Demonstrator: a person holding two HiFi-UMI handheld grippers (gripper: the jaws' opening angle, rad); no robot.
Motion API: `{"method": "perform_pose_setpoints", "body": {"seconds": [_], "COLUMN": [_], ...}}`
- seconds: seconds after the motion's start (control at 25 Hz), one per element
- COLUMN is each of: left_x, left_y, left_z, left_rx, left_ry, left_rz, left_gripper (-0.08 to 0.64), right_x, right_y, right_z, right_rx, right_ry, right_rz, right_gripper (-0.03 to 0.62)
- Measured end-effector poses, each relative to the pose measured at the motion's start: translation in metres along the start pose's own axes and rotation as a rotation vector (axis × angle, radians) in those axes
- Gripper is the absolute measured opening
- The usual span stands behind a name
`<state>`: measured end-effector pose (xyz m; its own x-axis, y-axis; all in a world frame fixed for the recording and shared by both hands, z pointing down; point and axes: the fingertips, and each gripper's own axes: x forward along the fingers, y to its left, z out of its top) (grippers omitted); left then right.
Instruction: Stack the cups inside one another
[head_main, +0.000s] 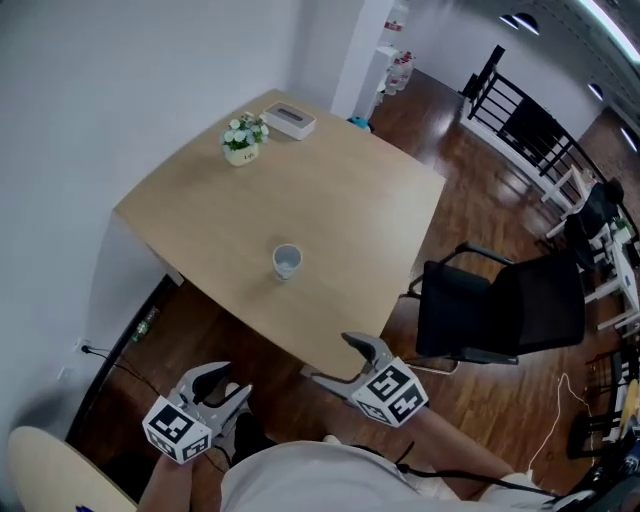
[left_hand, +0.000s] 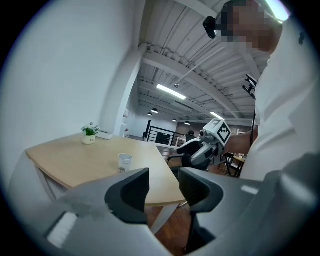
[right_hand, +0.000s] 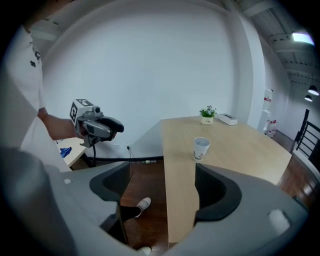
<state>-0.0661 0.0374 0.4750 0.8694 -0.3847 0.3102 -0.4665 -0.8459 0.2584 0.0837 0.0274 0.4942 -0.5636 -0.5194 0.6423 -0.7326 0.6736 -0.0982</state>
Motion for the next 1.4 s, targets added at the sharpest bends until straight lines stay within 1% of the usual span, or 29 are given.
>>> {"method": "perform_pose_setpoints", "body": {"seconds": [0.12, 0.2, 0.36, 0.48, 0.6, 0.72, 0.96, 1.08, 1.2, 1.4], "left_x": [0.019, 0.030, 0.044, 0.049, 0.057, 0.065, 0.079, 0.078, 0.077, 0.074], "left_y": [-0.063, -0.112, -0.201, -0.240, -0.262, -0.274, -0.307, -0.311, -0.310, -0.318], "left_z": [-0.011, -0.017, -0.034, -0.038, -0.033, -0.027, -0.025, -0.028, -0.031, -0.027], "left_rx": [-0.016, -0.022, -0.041, -0.057, -0.059, -0.030, -0.016, -0.013, -0.016, -0.001], "left_ry": [-0.026, -0.045, -0.014, -0.009, -0.021, -0.029, -0.027, -0.027, -0.021, -0.021], "left_rz": [0.085, 0.126, 0.132, 0.134, 0.138, 0.129, 0.116, 0.113, 0.129, 0.144], "left_gripper": [0.193, 0.193, 0.192, 0.192, 0.187, 0.184, 0.184, 0.184, 0.184, 0.184], "right_x": [-0.053, -0.089, -0.148, -0.180, -0.203, -0.215, -0.235, -0.237, -0.235, -0.240], "right_y": [0.008, 0.014, 0.026, 0.030, 0.031, 0.037, 0.050, 0.054, 0.055, 0.060], "right_z": [-0.053, -0.083, -0.128, -0.151, -0.161, -0.167, -0.184, -0.186, -0.185, -0.183], "right_rx": [-0.047, -0.064, -0.084, -0.078, -0.054, -0.029, -0.071, -0.077, -0.090, -0.112], "right_ry": [-0.003, -0.005, -0.006, -0.018, -0.055, -0.091, -0.073, -0.076, -0.086, -0.094], "right_rz": [0.016, 0.032, 0.066, 0.082, 0.080, 0.084, 0.109, 0.117, 0.121, 0.126], "right_gripper": [0.403, 0.403, 0.403, 0.403, 0.403, 0.403, 0.403, 0.403, 0.403, 0.403]}}
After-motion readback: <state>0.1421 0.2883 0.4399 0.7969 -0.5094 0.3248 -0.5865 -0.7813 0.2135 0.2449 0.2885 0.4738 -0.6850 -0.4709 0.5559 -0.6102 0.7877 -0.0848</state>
